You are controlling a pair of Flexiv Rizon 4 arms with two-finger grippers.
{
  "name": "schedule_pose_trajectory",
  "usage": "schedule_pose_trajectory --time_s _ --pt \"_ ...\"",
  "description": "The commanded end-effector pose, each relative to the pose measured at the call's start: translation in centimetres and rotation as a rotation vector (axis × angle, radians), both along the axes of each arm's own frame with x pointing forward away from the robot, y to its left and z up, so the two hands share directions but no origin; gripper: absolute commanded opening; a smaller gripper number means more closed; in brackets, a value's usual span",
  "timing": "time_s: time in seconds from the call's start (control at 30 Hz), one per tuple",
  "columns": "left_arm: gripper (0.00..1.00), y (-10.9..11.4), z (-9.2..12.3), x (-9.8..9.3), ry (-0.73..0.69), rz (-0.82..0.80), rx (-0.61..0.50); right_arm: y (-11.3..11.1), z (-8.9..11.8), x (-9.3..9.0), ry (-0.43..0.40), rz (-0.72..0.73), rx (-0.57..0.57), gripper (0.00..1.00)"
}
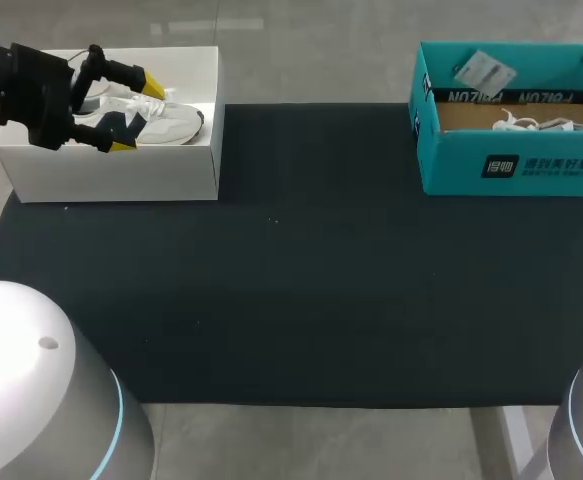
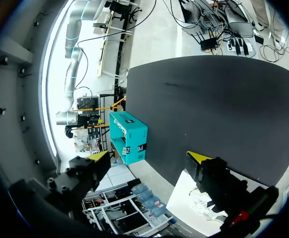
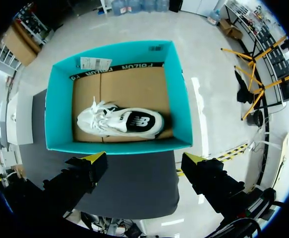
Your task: Take the shoe out of the shoebox, open the shoe tongue, remove and reinsert the insole, then place the shoe into the shoebox
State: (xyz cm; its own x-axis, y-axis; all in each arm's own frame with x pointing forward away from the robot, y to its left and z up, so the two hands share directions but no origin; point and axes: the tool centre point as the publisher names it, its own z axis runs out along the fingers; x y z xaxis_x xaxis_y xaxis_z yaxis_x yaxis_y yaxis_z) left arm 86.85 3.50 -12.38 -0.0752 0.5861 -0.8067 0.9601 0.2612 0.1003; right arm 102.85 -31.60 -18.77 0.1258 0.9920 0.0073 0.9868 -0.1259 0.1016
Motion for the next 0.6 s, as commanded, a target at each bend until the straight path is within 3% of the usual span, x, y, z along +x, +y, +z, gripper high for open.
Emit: schedule_pose_trajectory --time_s 0.03,0.13,0.4,0.6 --pt "1.0 1.4 0.3 1.3 0.03 -0.081 0.176 0.0 0.0 0.1 0.002 0.0 0.001 1.0" --pt "1.0 3.5 -0.3 2.1 0.065 -0.191 0.262 0.0 0.0 0.1 0.002 0.0 0.001 1.0" --pt "1.0 6.8 -1.1 5.3 0.158 -0.273 0.515 0.0 0.0 0.1 0.002 0.0 0.001 1.0" --pt "1.0 9.3 -2.1 8.7 0.169 -0.16 0.655 0.0 0.0 0.1 0.002 0.0 0.001 1.0"
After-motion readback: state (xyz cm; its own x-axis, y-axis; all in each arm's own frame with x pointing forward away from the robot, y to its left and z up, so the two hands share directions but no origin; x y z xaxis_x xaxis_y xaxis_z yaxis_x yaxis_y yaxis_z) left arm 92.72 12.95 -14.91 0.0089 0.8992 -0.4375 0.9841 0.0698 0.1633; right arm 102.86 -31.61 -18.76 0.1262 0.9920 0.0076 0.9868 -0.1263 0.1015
